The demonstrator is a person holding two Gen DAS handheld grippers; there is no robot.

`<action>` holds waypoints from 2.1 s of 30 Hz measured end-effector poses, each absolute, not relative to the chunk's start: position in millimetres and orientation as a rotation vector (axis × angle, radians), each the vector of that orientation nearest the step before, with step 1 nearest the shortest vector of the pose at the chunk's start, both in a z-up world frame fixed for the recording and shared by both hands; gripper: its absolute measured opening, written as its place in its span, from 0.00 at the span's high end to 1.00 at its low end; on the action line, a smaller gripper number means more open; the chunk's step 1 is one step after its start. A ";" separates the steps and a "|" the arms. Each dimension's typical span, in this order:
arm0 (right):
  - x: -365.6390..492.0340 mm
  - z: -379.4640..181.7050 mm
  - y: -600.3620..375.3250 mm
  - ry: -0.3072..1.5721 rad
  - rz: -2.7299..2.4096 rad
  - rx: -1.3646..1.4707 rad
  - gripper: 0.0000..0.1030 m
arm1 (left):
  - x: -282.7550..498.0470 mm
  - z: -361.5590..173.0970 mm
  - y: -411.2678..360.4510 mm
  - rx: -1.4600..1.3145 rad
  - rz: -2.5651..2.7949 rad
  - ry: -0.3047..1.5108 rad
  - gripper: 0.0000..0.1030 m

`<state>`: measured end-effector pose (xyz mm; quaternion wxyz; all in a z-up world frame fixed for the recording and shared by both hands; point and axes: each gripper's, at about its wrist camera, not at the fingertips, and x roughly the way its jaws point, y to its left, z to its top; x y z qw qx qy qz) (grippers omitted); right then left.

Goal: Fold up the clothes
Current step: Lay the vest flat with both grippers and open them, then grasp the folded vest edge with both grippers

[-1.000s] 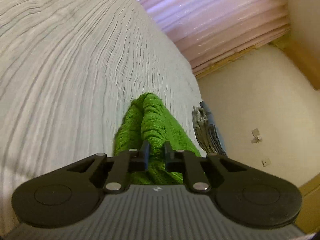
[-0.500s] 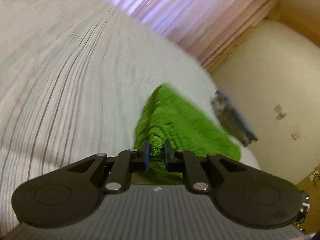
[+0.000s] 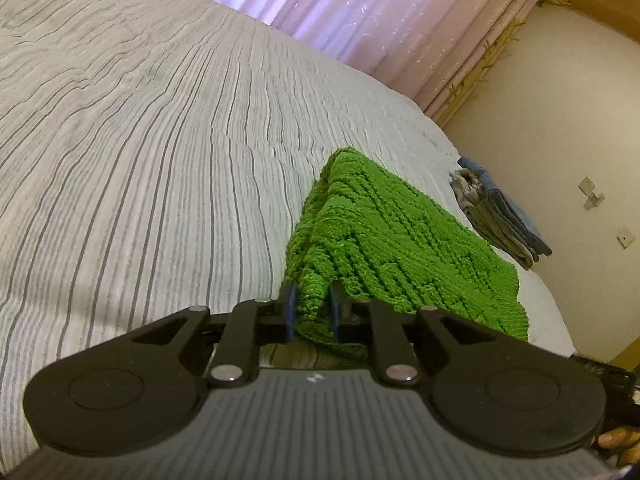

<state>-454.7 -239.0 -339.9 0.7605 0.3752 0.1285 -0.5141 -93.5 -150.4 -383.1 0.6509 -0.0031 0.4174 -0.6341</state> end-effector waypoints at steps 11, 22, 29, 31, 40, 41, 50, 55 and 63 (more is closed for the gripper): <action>-379.7 -344.8 -209.0 0.487 -1.097 0.317 0.66 | -94.3 -385.5 -146.3 0.010 -1.427 0.934 0.86; -388.9 -372.5 -215.5 0.543 -1.091 0.383 0.66 | -86.1 -356.5 -137.8 -0.007 -1.452 0.875 0.89; -389.0 -365.0 -217.1 0.540 -1.091 0.404 0.66 | -122.0 -365.5 -154.0 0.228 -1.508 0.773 0.97; -390.3 -365.8 -220.1 0.543 -1.083 0.425 0.66 | -122.3 -377.9 -162.1 0.218 -1.483 0.772 0.97; -388.4 -365.8 -232.4 0.542 -1.084 0.492 0.66 | -131.8 -373.3 -168.3 0.240 -1.425 0.750 0.97; -389.0 -361.9 -230.0 0.539 -1.092 0.497 0.64 | -132.9 -369.3 -165.0 0.236 -1.411 0.755 0.97; -394.5 -335.6 -199.0 0.560 -1.129 0.547 0.42 | -168.1 -327.0 -142.6 0.397 -1.293 0.690 0.90; -399.2 -334.9 -185.0 0.589 -1.128 0.592 0.41 | -181.6 -324.5 -133.0 0.462 -1.248 0.722 0.84; -405.7 -324.6 -161.4 0.581 -1.129 0.617 0.29 | -201.1 -316.8 -107.6 0.512 -1.233 0.704 0.80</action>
